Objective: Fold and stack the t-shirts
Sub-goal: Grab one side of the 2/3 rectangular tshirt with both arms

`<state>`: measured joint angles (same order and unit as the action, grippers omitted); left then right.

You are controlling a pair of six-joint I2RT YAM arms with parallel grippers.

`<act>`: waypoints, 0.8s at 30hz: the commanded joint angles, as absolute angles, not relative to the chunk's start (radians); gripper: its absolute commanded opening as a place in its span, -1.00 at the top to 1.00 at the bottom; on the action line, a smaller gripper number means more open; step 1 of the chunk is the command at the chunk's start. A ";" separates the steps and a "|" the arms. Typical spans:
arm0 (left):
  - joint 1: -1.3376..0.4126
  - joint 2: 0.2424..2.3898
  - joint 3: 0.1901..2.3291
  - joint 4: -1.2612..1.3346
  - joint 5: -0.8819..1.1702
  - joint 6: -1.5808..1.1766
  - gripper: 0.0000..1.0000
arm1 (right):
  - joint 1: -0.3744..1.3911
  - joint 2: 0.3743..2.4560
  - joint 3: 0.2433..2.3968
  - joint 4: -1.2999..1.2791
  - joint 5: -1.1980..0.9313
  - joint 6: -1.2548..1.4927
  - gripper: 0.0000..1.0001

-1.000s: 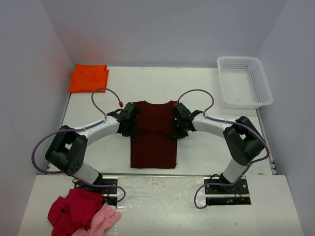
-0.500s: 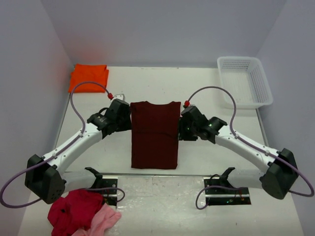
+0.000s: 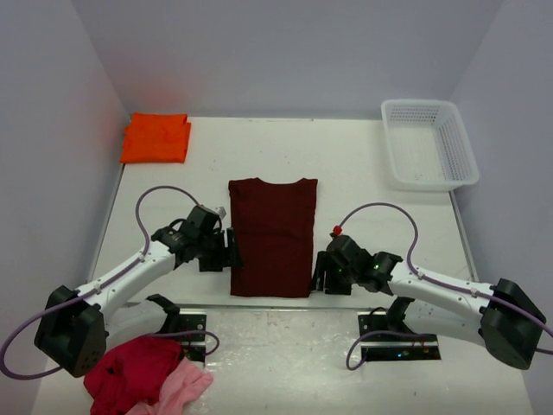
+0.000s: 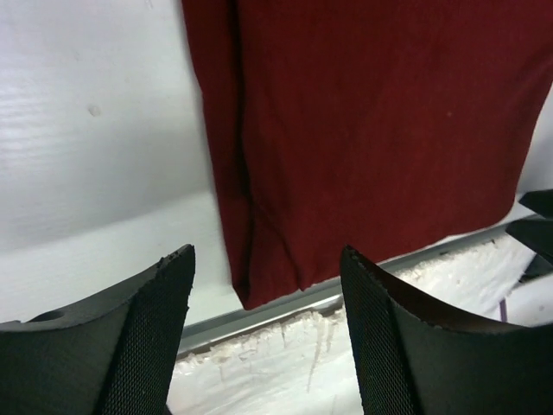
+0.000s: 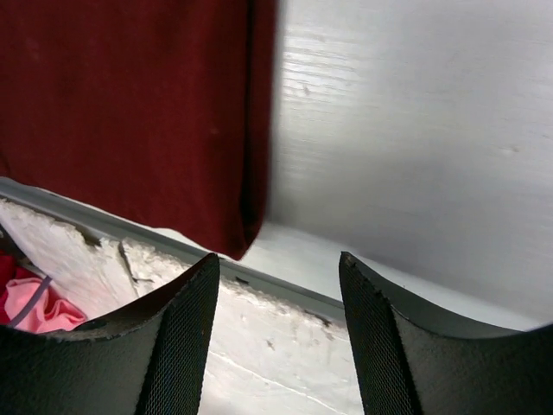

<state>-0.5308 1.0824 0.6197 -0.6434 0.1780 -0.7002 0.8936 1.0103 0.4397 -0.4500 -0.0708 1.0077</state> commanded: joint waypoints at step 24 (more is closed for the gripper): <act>-0.528 0.979 0.411 -0.584 0.321 -0.870 -0.38 | 0.923 1.177 0.405 -0.173 -0.075 1.104 -0.18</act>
<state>-0.5304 0.9867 0.4335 -0.5705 0.3206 -0.8543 0.9157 1.1599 0.4198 -0.1860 -0.0948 1.0847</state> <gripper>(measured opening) 0.693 0.593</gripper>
